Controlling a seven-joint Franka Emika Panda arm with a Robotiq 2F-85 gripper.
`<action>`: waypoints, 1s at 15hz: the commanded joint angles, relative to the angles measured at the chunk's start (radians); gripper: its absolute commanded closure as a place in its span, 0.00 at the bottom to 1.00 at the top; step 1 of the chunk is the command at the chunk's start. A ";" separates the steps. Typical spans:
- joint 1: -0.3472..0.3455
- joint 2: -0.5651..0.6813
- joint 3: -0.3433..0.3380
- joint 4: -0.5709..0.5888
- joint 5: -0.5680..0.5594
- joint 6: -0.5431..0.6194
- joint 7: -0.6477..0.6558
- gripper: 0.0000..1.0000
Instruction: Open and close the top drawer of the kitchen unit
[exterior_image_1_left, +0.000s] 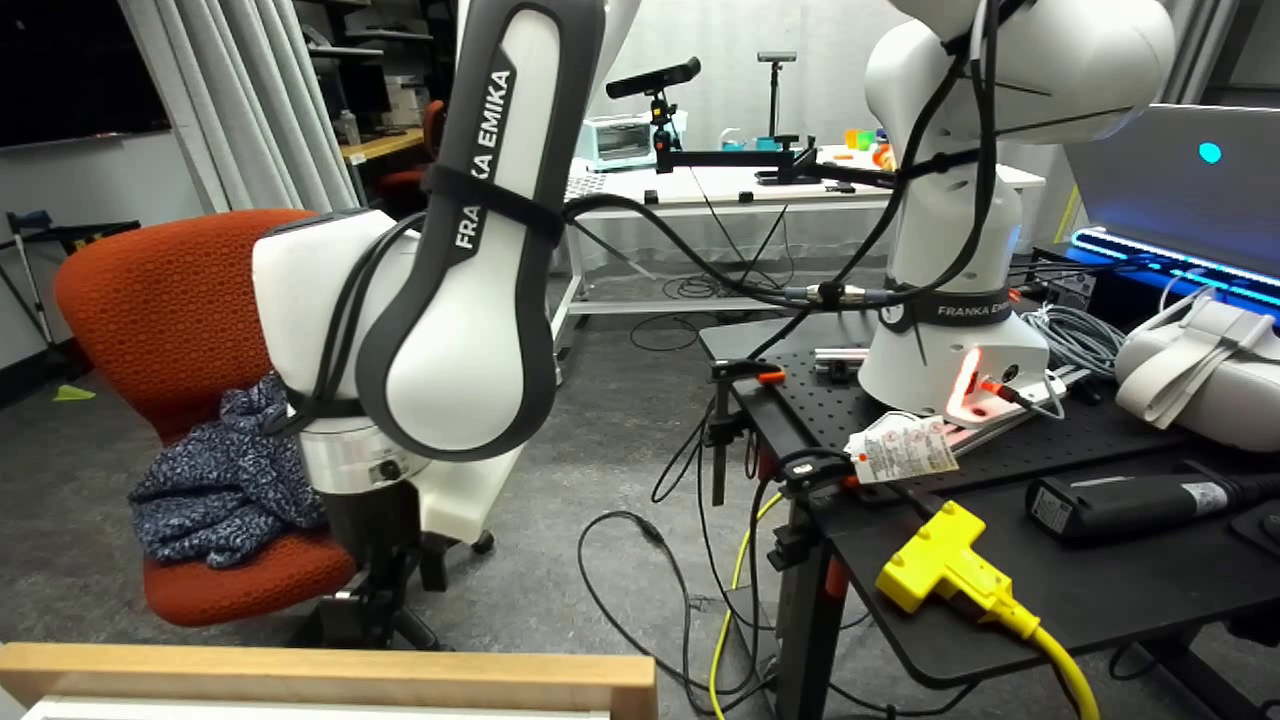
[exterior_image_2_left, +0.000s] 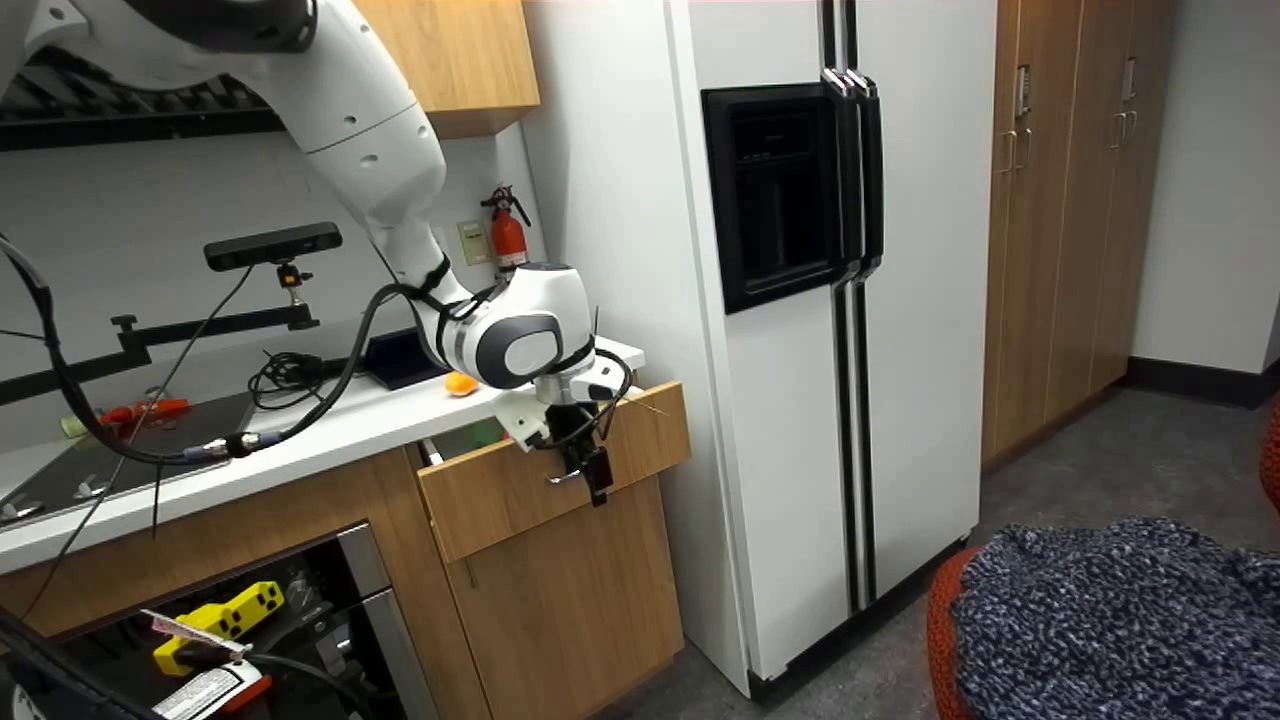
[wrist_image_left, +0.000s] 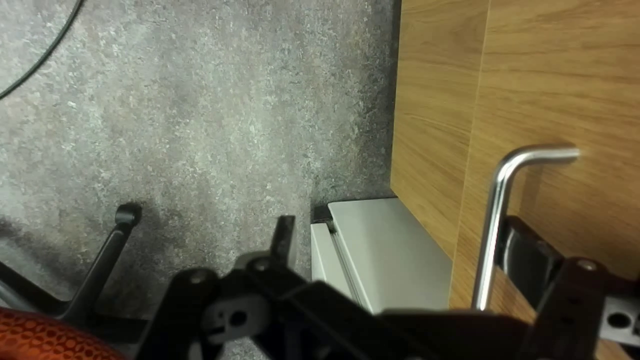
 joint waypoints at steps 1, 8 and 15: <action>0.002 -0.055 0.003 -0.020 -0.018 0.060 0.015 0.00; -0.062 -0.120 0.078 -0.073 0.027 0.230 -0.009 0.00; -0.212 -0.148 0.257 -0.028 0.045 0.258 -0.068 0.00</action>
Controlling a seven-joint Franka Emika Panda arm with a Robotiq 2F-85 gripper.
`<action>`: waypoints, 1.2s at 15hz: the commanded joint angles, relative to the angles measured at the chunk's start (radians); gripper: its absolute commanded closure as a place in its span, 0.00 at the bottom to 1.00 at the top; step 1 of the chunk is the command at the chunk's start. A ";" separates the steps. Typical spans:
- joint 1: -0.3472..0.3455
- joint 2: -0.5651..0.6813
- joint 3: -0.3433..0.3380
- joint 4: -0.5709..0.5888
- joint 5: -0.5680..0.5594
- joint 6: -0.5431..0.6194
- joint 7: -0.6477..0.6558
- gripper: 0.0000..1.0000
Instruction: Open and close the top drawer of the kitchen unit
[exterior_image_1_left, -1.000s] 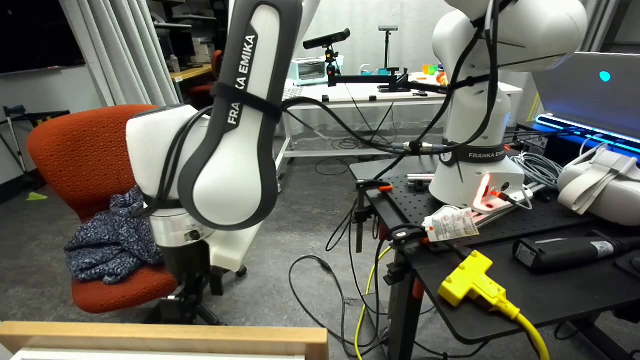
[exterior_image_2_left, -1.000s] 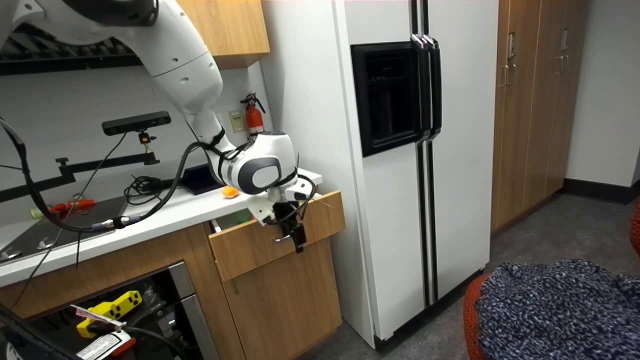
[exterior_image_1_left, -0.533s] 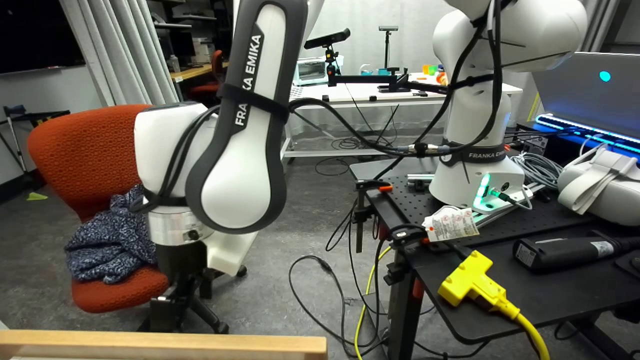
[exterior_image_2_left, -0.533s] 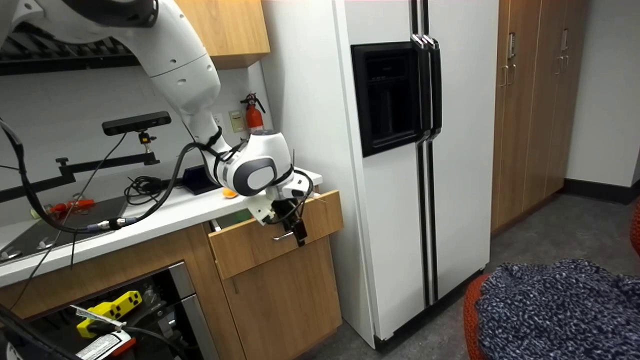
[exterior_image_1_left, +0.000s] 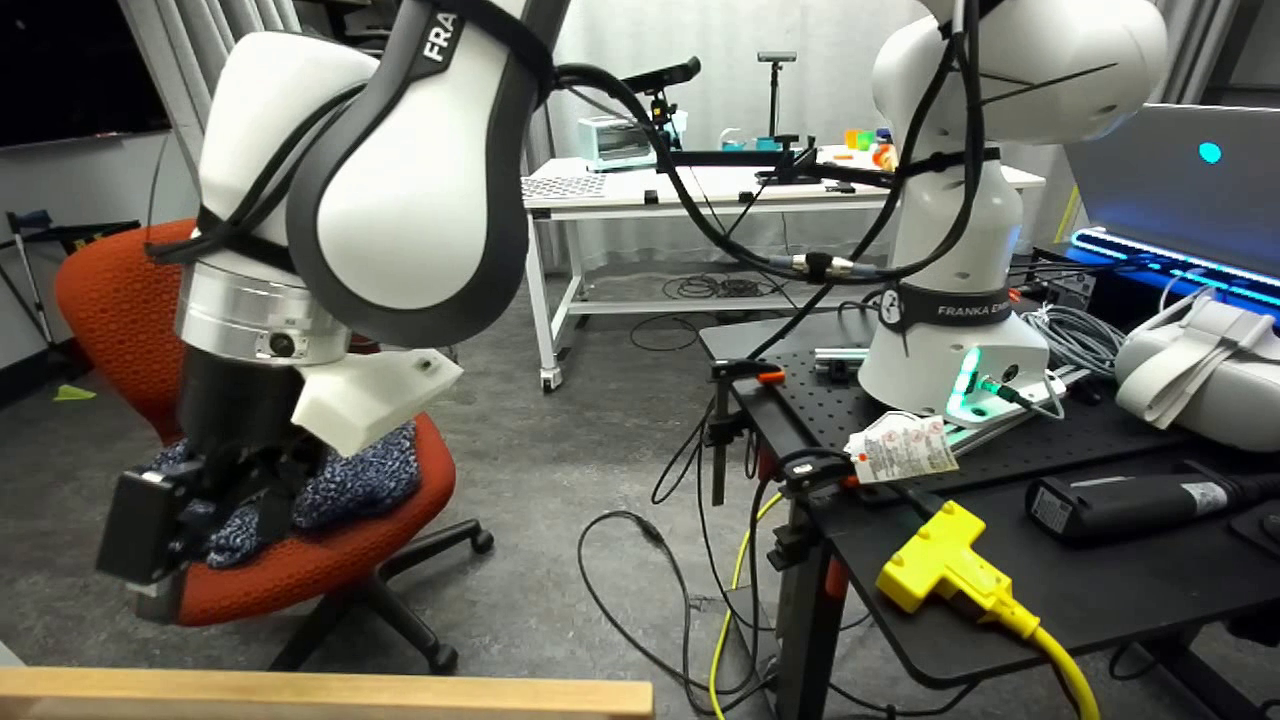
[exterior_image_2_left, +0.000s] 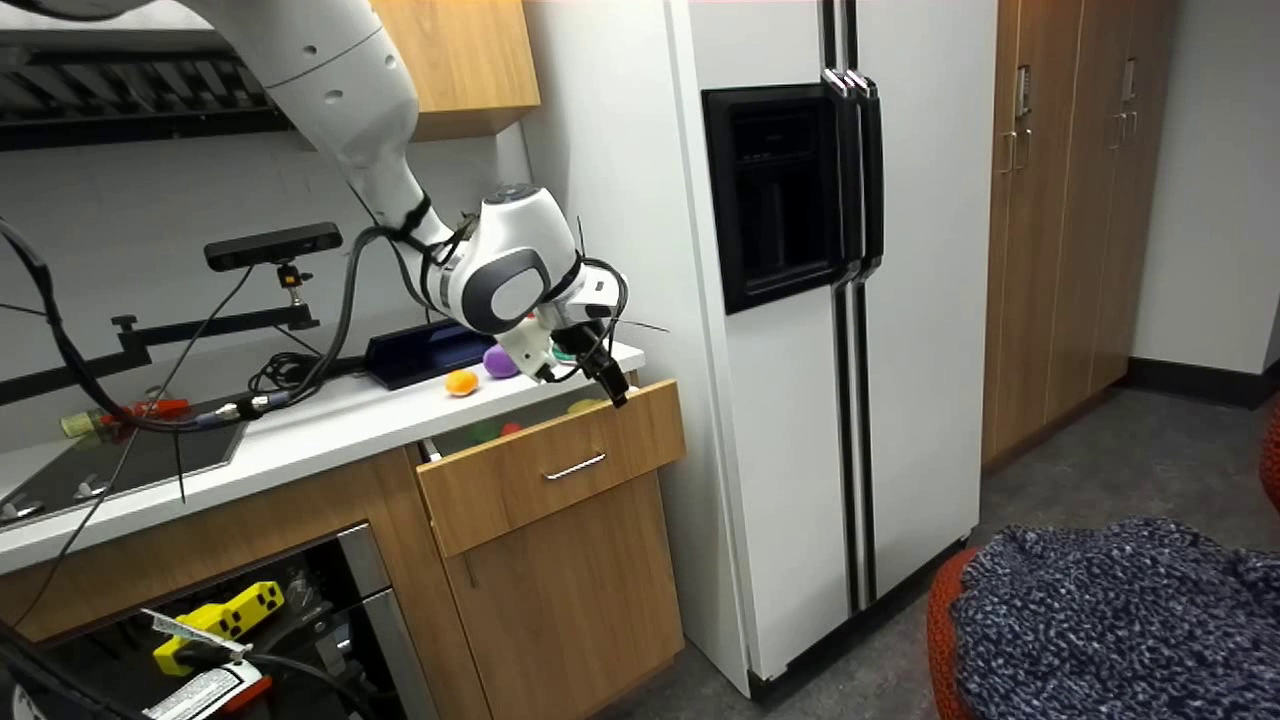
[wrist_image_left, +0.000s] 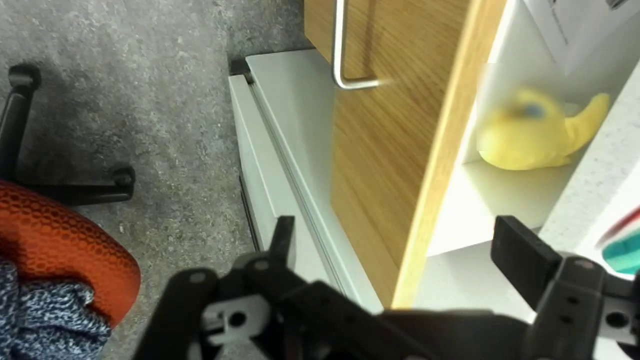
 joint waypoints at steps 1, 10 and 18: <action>-0.105 0.014 0.133 0.014 0.032 -0.009 -0.065 0.00; -0.045 0.114 0.069 0.084 -0.018 -0.144 -0.066 0.00; 0.102 0.123 -0.134 0.118 -0.114 -0.263 0.005 0.00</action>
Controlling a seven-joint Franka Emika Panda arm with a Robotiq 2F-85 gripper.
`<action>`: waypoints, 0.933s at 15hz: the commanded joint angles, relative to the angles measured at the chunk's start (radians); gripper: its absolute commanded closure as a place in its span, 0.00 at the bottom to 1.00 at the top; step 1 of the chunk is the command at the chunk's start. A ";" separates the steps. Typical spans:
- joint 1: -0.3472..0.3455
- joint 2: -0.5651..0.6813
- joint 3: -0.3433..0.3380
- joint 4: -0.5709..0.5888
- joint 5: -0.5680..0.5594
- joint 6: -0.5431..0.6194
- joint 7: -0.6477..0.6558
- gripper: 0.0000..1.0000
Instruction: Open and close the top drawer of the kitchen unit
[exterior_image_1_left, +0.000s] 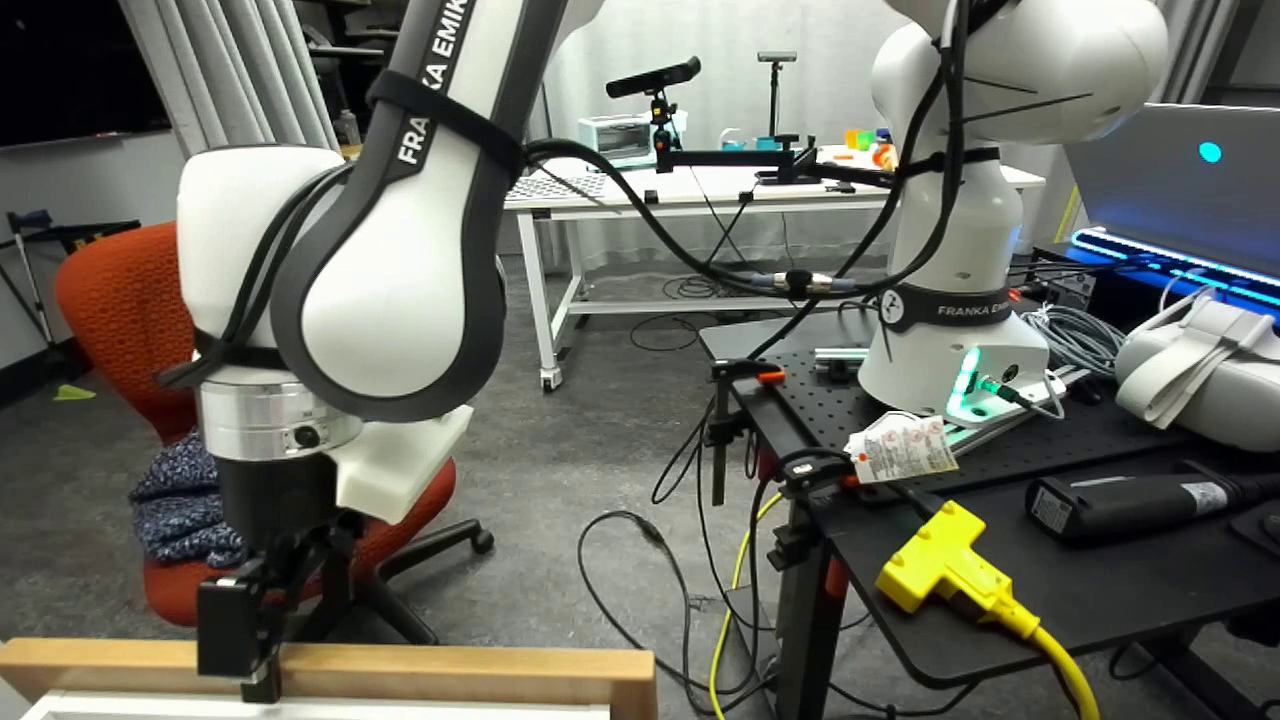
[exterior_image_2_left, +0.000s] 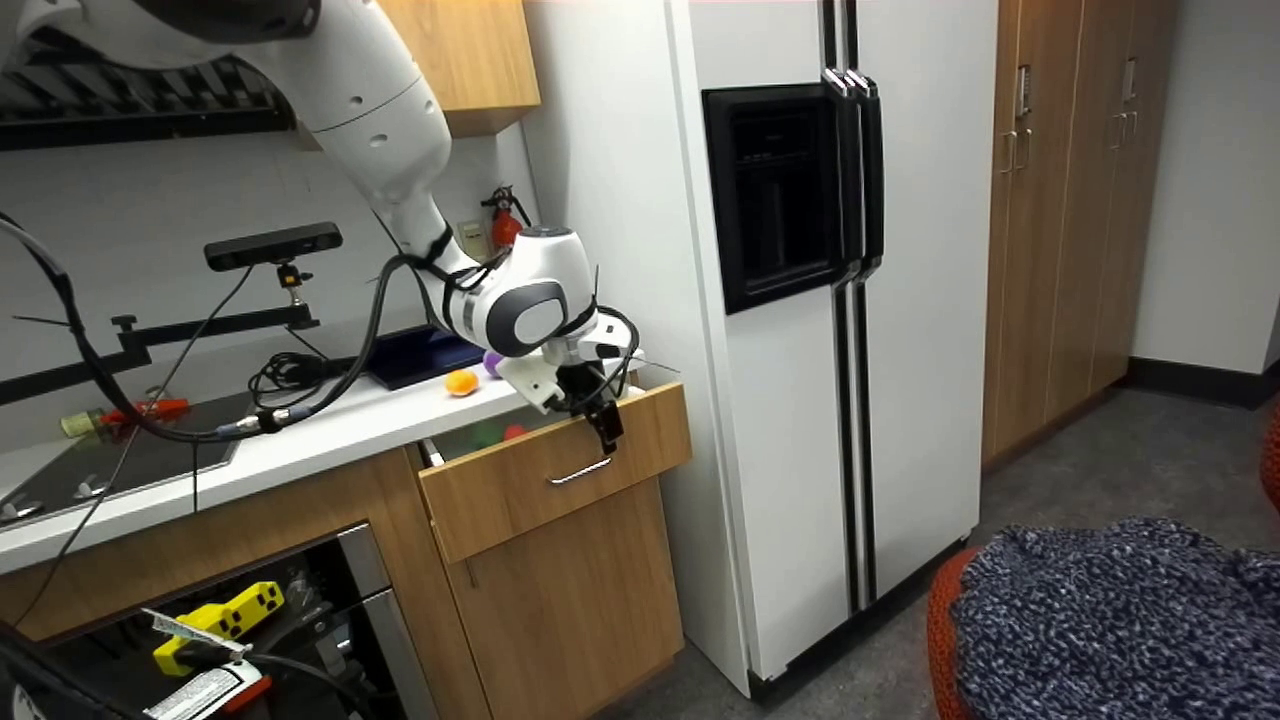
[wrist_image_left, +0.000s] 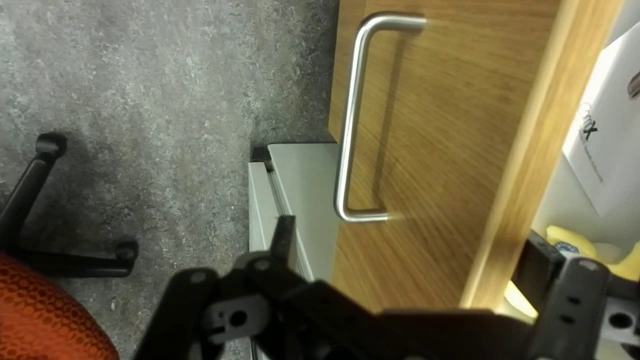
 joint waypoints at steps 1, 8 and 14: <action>0.119 -0.011 -0.161 0.004 -0.089 -0.054 0.078 0.00; 0.344 -0.071 -0.477 -0.077 -0.318 -0.127 0.326 0.00; 0.417 -0.124 -0.601 -0.167 -0.505 -0.251 0.531 0.00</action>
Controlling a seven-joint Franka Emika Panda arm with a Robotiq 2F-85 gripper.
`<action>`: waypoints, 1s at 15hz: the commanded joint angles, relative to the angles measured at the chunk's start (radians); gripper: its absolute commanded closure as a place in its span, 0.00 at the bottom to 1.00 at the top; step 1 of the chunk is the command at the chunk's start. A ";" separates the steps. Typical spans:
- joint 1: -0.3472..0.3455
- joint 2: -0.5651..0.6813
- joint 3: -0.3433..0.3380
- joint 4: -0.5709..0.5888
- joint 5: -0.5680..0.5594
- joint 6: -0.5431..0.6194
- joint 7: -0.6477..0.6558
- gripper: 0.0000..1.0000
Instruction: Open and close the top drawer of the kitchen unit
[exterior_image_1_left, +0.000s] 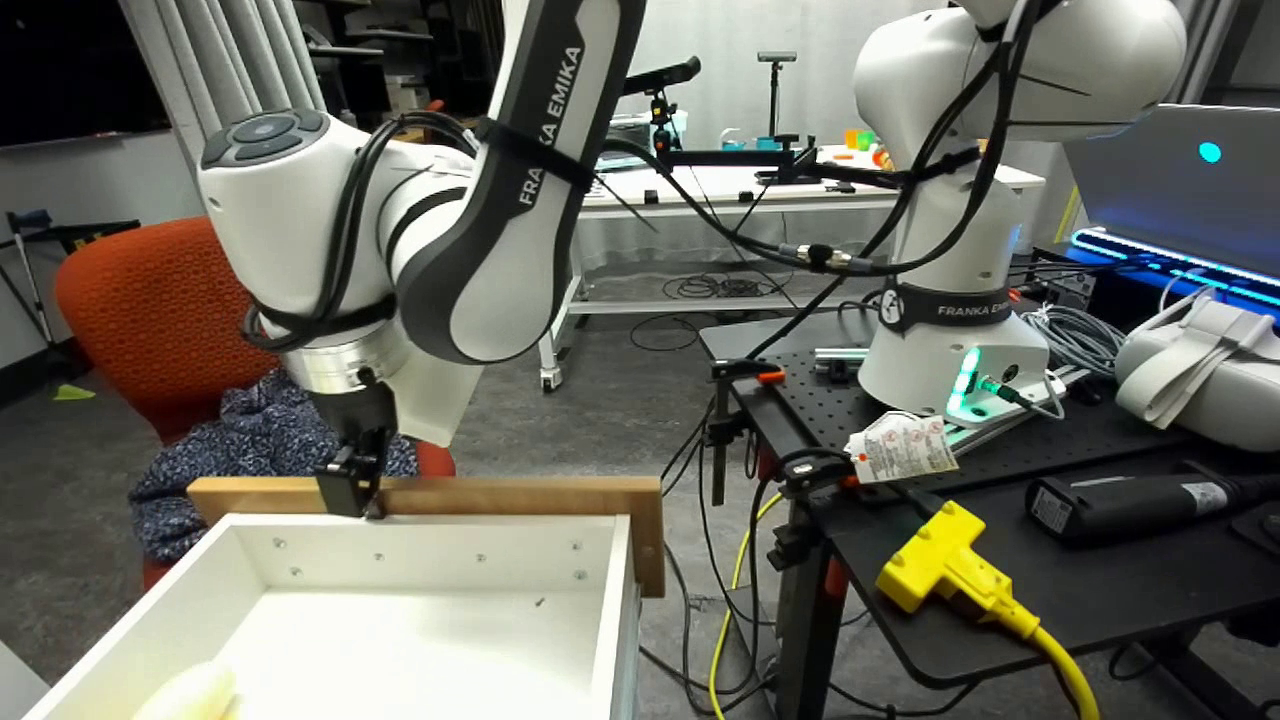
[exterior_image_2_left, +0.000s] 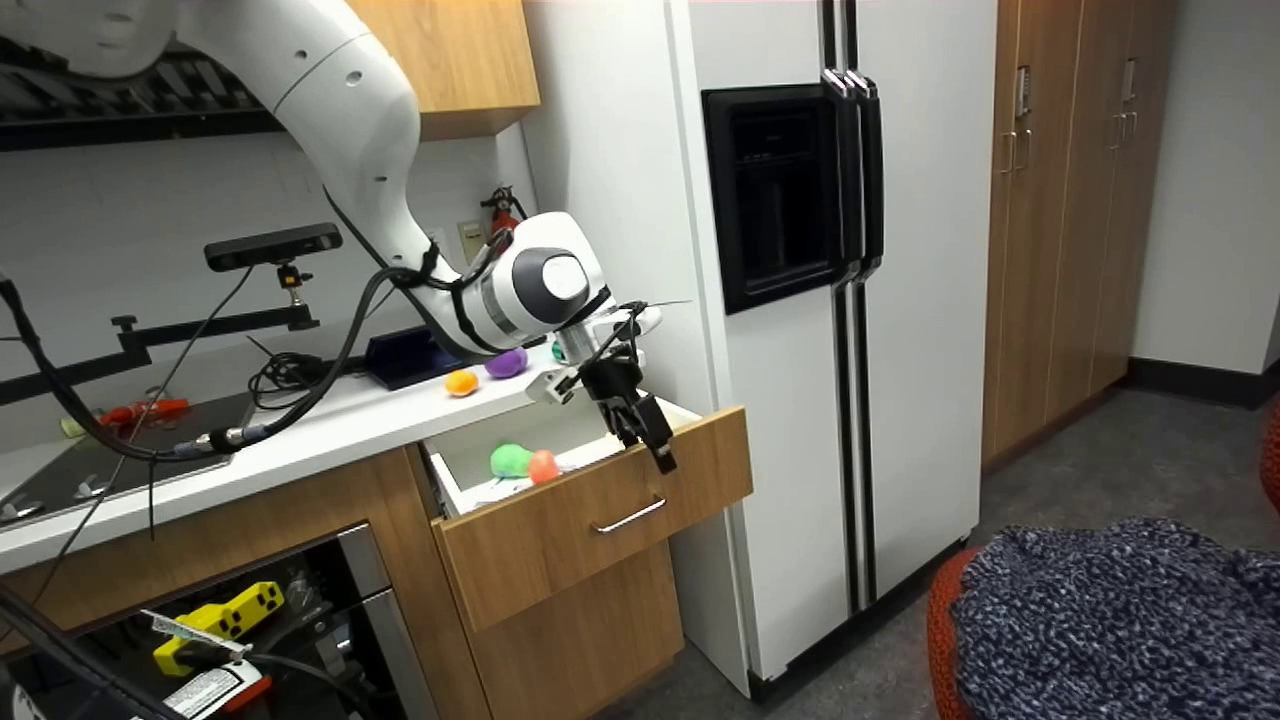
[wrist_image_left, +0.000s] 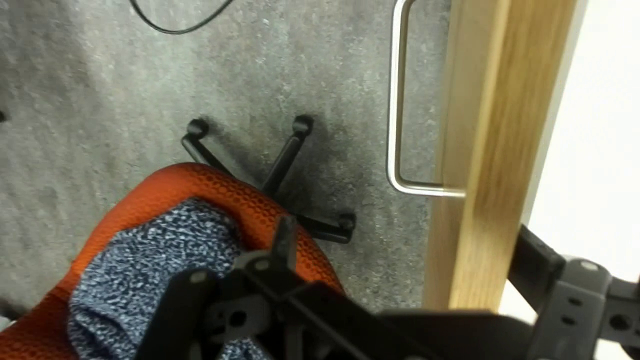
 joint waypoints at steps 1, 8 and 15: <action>0.025 -0.062 -0.045 -0.082 -0.118 -0.088 0.122 0.00; -0.023 -0.130 0.012 -0.109 -0.283 -0.162 0.249 0.00; -0.059 -0.197 0.104 -0.088 -0.363 -0.155 0.278 0.00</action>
